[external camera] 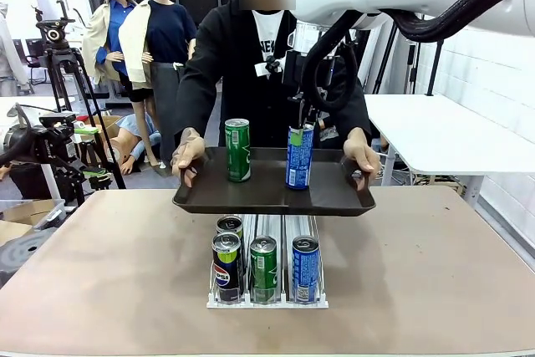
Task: Retrieve and hand over the desired beverage to the person.
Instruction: Place the picked can on the Handle tray extended by the person.
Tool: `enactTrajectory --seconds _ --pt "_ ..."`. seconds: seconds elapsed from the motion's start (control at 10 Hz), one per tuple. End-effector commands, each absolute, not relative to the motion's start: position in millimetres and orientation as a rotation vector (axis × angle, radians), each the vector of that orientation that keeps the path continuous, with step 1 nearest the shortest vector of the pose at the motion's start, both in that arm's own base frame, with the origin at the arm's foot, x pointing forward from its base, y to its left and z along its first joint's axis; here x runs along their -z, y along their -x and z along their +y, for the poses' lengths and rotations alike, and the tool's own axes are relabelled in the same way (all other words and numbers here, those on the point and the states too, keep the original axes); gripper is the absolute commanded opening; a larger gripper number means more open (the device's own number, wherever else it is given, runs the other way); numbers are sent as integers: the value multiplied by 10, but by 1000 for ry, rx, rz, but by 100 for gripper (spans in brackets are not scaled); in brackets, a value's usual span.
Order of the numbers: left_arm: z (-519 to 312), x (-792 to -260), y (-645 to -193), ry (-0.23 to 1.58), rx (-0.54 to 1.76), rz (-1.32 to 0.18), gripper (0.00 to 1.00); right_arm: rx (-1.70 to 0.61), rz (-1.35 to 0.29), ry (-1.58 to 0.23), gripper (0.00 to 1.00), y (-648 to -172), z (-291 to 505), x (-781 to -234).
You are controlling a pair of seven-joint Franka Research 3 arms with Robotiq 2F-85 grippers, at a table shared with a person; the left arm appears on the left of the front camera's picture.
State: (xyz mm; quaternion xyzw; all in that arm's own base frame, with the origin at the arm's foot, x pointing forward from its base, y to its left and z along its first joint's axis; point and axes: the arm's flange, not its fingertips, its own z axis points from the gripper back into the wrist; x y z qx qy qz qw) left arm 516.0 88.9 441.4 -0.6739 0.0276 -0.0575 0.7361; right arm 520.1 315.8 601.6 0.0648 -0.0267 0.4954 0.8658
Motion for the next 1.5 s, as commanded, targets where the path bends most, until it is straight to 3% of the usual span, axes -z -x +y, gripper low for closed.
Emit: enactTrajectory --seconds 0.0,0.1,0.2,0.9,1.0,1.4 --pt "899 -4426 -5156 1469 125 55 100 -1061 -63 -143 69 -5192 3129 -6074" --pt "899 -4426 -5156 1469 125 55 100 -1062 -65 -135 89 -5188 3126 -6084" --pt "899 -4426 -5156 1469 125 55 100 -1062 -67 -126 100 -5186 3120 -6112" --pt "899 -4426 -5156 1469 125 55 100 -1039 -83 24 100 -4965 3034 -6514" --pt "899 -4426 -5156 1469 125 55 100 -1054 -125 -49 100 -5000 3037 -6534" --pt "899 -4426 -5156 1469 125 55 100 -1054 -125 -49 100 -5000 3037 -6534"
